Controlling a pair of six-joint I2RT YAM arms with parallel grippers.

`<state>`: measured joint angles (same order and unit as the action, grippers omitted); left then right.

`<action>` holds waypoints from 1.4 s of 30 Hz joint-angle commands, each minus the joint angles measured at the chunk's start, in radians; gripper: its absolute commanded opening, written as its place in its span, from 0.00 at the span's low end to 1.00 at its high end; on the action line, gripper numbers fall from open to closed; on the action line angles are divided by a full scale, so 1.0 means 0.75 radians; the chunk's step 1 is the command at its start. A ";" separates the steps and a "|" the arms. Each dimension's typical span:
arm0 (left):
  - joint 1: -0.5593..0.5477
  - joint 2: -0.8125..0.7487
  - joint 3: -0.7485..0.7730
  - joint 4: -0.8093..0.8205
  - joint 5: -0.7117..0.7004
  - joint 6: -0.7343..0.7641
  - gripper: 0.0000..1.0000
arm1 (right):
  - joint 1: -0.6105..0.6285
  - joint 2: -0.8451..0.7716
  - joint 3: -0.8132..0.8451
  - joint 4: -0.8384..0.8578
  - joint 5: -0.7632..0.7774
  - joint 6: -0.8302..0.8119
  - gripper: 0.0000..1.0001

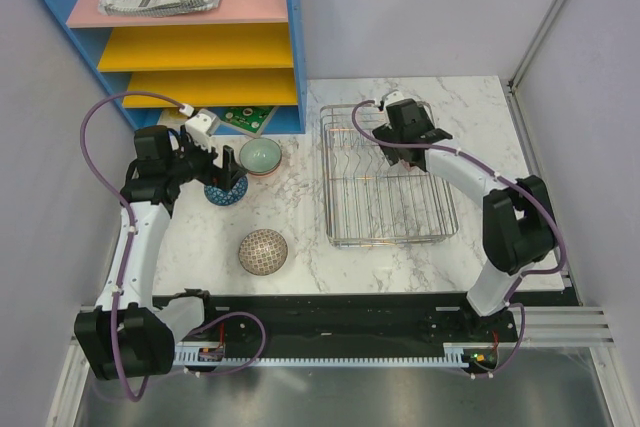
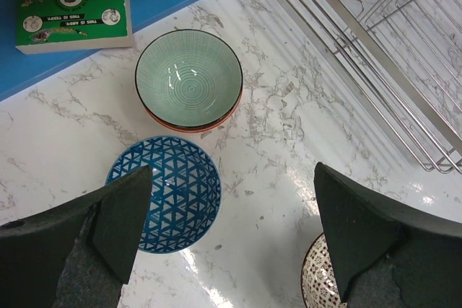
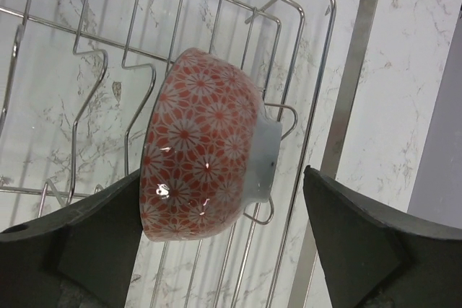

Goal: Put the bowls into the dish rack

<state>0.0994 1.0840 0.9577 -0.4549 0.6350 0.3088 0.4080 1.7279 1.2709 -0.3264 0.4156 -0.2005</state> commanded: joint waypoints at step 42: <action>0.221 0.563 -0.005 0.124 -0.251 0.077 0.82 | 0.006 -0.402 0.189 -0.236 -0.290 -0.007 0.98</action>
<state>0.2539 1.4631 0.9482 -0.3908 0.4068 0.3199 0.4103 1.4765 1.3815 -0.4950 0.2310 -0.2077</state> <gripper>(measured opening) 0.854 0.982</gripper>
